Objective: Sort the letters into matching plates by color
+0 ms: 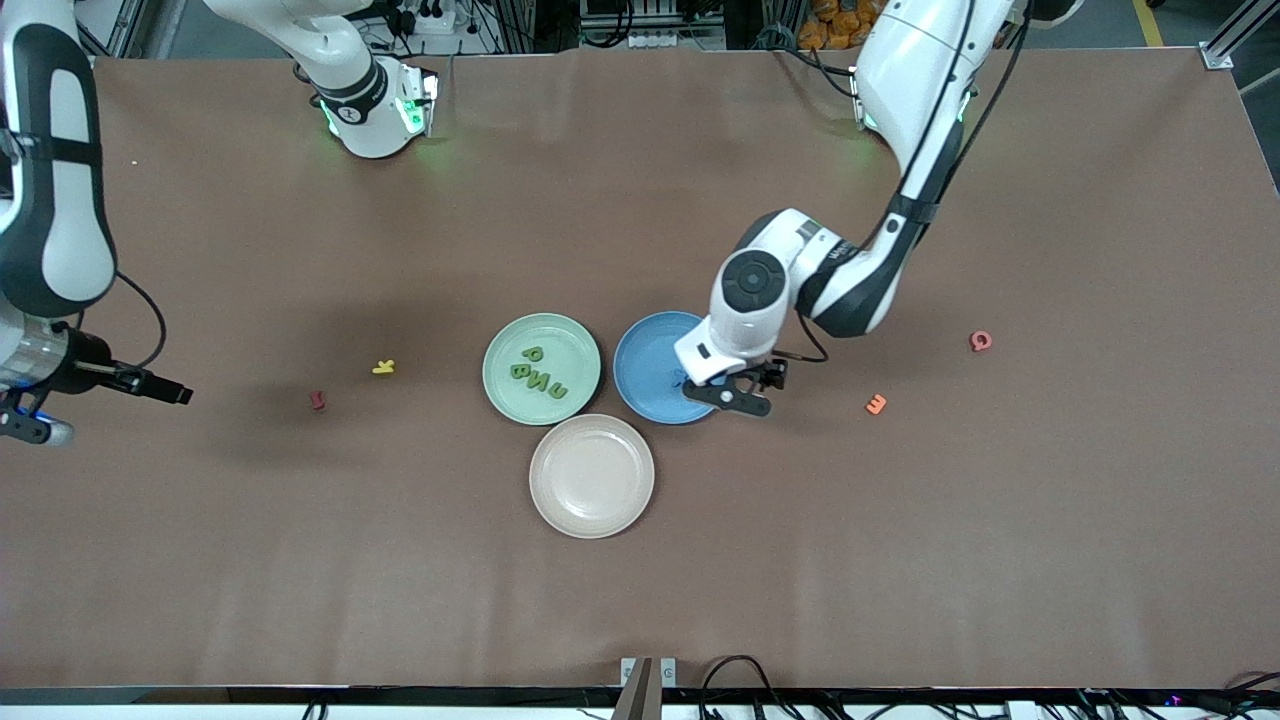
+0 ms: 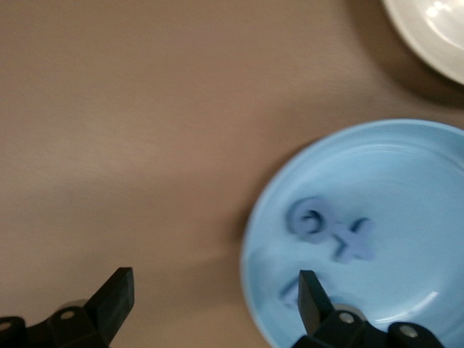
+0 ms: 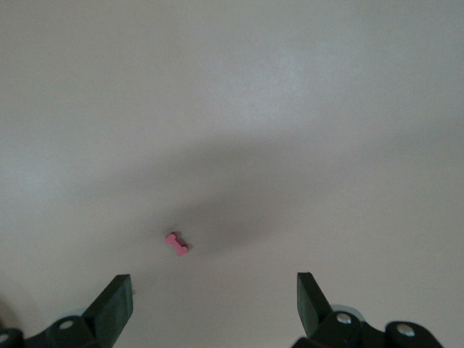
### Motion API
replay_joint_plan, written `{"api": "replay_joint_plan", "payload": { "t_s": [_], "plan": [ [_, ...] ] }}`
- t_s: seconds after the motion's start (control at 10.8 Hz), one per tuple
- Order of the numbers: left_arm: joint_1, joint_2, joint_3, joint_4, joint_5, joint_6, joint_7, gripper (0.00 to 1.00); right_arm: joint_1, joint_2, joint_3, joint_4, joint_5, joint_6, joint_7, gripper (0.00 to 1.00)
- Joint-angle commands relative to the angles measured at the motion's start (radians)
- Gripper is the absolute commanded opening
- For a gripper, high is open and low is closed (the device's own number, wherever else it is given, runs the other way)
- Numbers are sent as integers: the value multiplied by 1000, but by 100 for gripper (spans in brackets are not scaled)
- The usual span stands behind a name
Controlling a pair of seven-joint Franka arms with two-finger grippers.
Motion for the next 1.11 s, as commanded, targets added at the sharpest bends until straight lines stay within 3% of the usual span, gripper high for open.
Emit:
{"api": "replay_joint_plan", "payload": {
  "t_s": [0.0,0.28,0.46,0.74,1.01],
  "plan": [
    [145,-55,-63,2,-3,-70,143,100,-7,-68,6,0,-62,-64,24,100],
    [241,-119,-70,9,29,-92,159,100,1,-133,17,26,-109,-149,87,100],
    [293,-175,-65,10,29,-103,197,100,4,-147,28,124,-109,-282,89,100],
    [314,-207,-47,44,1,-181,329,100,13,-169,32,280,-109,-474,90,100],
    [313,-230,-1,82,-27,-215,377,100,15,-268,58,285,-115,-501,90,100]
  ]
}}
